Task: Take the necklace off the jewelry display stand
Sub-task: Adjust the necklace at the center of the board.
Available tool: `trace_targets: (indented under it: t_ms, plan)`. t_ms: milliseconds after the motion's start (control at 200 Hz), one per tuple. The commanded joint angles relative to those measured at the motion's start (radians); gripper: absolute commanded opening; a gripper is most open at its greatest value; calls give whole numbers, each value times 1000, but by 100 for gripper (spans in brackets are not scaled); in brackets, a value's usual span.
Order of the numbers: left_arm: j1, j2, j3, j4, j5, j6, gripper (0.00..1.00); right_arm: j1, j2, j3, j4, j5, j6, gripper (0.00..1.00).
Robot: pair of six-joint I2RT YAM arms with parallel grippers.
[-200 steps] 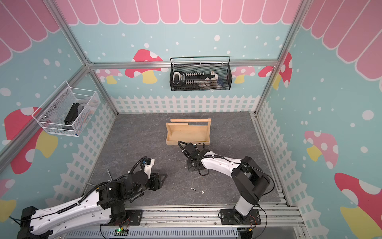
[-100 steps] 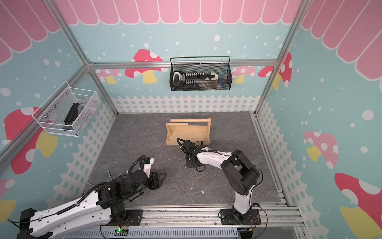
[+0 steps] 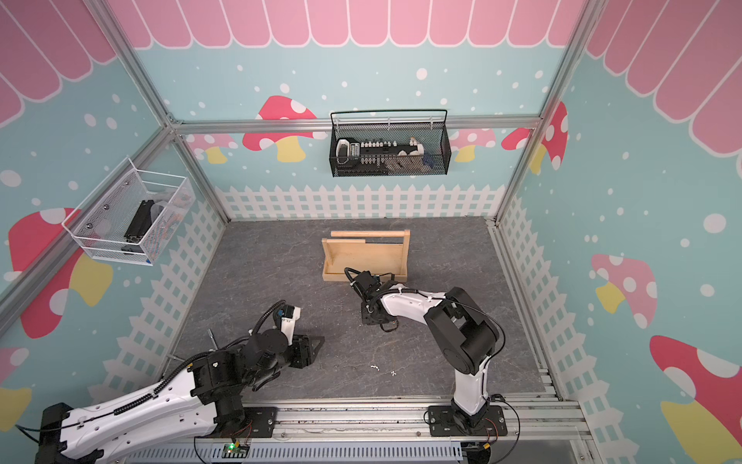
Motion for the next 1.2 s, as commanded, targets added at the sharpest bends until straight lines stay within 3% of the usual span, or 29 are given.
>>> trace_targets:
  t_ms: [0, 300, 956, 1066, 1191]
  plan:
    - [9, -2, 10, 10, 4, 15, 62, -4, 19, 6, -7, -5, 19, 21]
    - [16, -6, 6, 13, 11, 14, 62, -4, 25, 12, -8, 7, 14, 14]
    - [22, -9, -2, 14, 18, 15, 62, -16, 83, 60, -13, 15, -5, 12]
    - [26, -6, -6, 15, 19, 17, 62, -21, 96, 69, -12, 13, -12, 13]
    - [30, -7, -5, 14, 23, 14, 62, -26, 102, 80, -14, 2, -16, 22]
